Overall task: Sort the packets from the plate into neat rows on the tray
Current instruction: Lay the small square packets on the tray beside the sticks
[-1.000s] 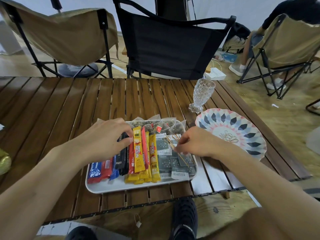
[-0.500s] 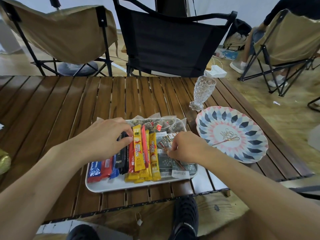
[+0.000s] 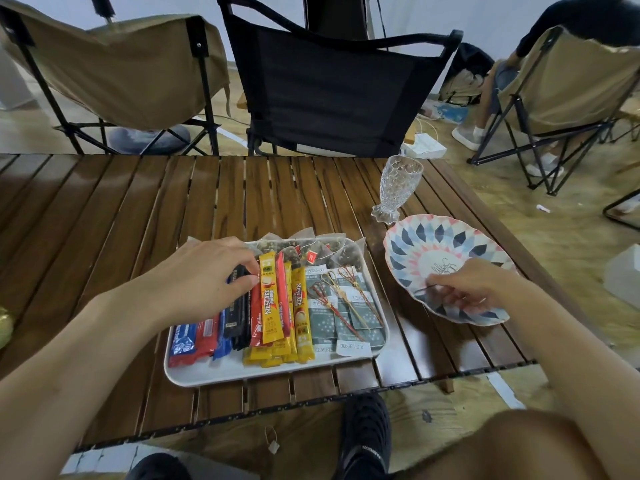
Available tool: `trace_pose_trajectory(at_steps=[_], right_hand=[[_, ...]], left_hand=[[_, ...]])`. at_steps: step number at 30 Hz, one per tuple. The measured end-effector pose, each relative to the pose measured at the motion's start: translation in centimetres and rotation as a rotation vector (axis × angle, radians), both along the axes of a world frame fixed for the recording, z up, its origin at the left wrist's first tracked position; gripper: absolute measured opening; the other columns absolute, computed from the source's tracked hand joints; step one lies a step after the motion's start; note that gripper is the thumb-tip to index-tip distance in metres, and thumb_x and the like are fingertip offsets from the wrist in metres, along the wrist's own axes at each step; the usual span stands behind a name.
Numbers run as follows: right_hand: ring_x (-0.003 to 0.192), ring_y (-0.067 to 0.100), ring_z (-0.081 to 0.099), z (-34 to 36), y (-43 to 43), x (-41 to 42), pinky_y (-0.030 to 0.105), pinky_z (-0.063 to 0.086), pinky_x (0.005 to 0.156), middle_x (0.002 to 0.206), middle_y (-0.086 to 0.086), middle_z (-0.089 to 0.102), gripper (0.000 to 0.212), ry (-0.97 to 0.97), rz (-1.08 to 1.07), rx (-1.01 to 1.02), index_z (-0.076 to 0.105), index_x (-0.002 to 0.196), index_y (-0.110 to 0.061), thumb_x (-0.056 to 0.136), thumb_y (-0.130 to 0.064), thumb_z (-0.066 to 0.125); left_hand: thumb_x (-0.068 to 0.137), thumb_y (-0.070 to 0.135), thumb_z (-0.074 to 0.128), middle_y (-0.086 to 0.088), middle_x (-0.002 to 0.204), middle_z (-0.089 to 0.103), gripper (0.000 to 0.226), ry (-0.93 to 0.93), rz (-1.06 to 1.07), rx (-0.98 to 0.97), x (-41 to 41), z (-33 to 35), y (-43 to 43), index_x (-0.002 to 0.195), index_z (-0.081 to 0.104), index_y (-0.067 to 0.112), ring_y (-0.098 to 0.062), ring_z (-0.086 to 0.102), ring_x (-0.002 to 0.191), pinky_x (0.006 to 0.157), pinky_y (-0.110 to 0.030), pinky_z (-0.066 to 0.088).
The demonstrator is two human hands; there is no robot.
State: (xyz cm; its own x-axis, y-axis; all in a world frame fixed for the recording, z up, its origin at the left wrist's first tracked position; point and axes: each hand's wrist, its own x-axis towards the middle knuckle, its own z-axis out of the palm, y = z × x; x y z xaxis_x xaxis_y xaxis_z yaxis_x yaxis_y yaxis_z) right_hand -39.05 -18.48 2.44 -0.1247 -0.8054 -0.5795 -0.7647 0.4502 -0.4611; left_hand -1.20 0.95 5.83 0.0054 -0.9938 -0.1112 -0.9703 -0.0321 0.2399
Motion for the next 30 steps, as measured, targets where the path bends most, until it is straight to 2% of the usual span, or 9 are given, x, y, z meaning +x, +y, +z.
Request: trace_pose_trajectory(at_steps=[2, 6, 9, 13, 16, 19, 21, 25, 30], right_hand=[[0.048, 0.015, 0.05, -0.3, -0.2, 0.0, 0.021, 0.042, 0.04, 0.062, 0.006, 0.058, 0.027, -0.021, -0.008, 0.007, 0.062, 0.104, -0.004, 0.092, -0.022, 0.078], [0.058, 0.017, 0.054, 0.3, -0.8, 0.6, 0.027, 0.052, 0.061, 0.067, 0.011, 0.062, 0.006, 0.045, 0.022, -0.002, 0.067, 0.094, 0.0, 0.091, -0.003, 0.072], [0.048, 0.015, 0.051, 0.4, -1.0, 0.6, 0.024, 0.051, 0.052, 0.062, 0.012, 0.061, 0.008, 0.081, 0.024, 0.023, 0.066, 0.093, 0.001, 0.087, 0.005, 0.068], [0.054, 0.017, 0.058, 0.9, -0.1, 0.8, 0.024, 0.055, 0.053, 0.07, 0.012, 0.066, 0.008, 0.096, 0.06, -0.064, 0.068, 0.094, -0.001, 0.086, -0.004, 0.069], [0.06, 0.018, 0.06, 2.5, 1.4, 2.9, 0.023, 0.053, 0.05, 0.077, 0.012, 0.07, 0.016, -0.007, 0.147, -0.195, 0.071, 0.097, 0.001, 0.09, -0.014, 0.069], [0.058, 0.015, 0.06, 4.6, 4.7, 7.3, 0.024, 0.052, 0.05, 0.076, 0.007, 0.07, 0.019, -0.102, 0.369, -0.138, 0.071, 0.099, -0.002, 0.094, -0.021, 0.069], [0.054, 0.013, 0.062, 4.8, 7.2, 10.1, 0.026, 0.055, 0.05, 0.077, 0.007, 0.07, 0.017, -0.108, 0.522, -0.042, 0.07, 0.101, -0.003, 0.096, -0.019, 0.067], [0.057, 0.02, 0.065, 3.0, 10.4, 13.9, 0.03, 0.059, 0.049, 0.077, 0.012, 0.071, 0.024, -0.012, 0.697, 0.061, 0.071, 0.096, 0.004, 0.097, -0.02, 0.066], [0.057, 0.026, 0.07, 1.4, 11.3, 15.3, 0.029, 0.061, 0.05, 0.072, 0.015, 0.074, 0.028, 0.174, 0.772, 0.056, 0.075, 0.089, 0.002, 0.096, -0.021, 0.061]], left_hand=[[0.103, 0.053, 0.052, 0.013, 0.141, 0.056, 0.036, 0.001, 0.004, 0.002, -0.1, 0.1, 0.0, 0.134, 0.062, 0.037, -0.001, 0.054, 0.115, 0.105, -0.03, 0.046], [0.102, 0.053, 0.053, 0.013, 0.144, 0.055, 0.036, 0.002, 0.008, 0.013, -0.1, 0.1, 0.1, 0.134, 0.061, 0.038, -0.003, 0.053, 0.122, 0.104, -0.029, 0.046], [0.102, 0.054, 0.053, 0.012, 0.146, 0.054, 0.037, 0.019, 0.015, 0.02, 0.0, 0.2, 0.2, 0.134, 0.061, 0.037, -0.002, 0.05, 0.12, 0.101, -0.028, 0.047], [0.103, 0.052, 0.053, 0.012, 0.145, 0.054, 0.038, 0.019, 0.014, 0.029, 0.0, 0.3, 0.1, 0.136, 0.06, 0.035, -0.001, 0.049, 0.113, 0.092, -0.023, 0.046], [0.103, 0.051, 0.054, 0.013, 0.143, 0.055, 0.038, 0.02, 0.009, 0.017, 0.0, 0.2, 0.1, 0.137, 0.061, 0.035, 0.0, 0.048, 0.113, 0.098, -0.026, 0.047], [0.104, 0.049, 0.054, 0.011, 0.144, 0.055, 0.037, 0.023, 0.013, 0.017, 0.0, 0.3, 0.0, 0.137, 0.062, 0.034, 0.0, 0.048, 0.111, 0.104, -0.032, 0.047], [0.104, 0.049, 0.054, 0.011, 0.143, 0.055, 0.037, 0.024, 0.012, 0.024, 0.0, 0.3, 0.0, 0.136, 0.062, 0.033, -0.001, 0.049, 0.109, 0.1, -0.029, 0.048], [0.103, 0.05, 0.055, 0.013, 0.138, 0.056, 0.037, 0.042, 0.006, 0.031, 0.2, 0.2, 0.1, 0.136, 0.062, 0.034, -0.002, 0.052, 0.111, 0.085, -0.021, 0.047], [0.104, 0.049, 0.055, 0.013, 0.139, 0.057, 0.037, 0.034, -0.001, 0.02, 0.5, 0.0, 0.1, 0.136, 0.063, 0.033, 0.0, 0.05, 0.111, 0.084, -0.021, 0.045]])
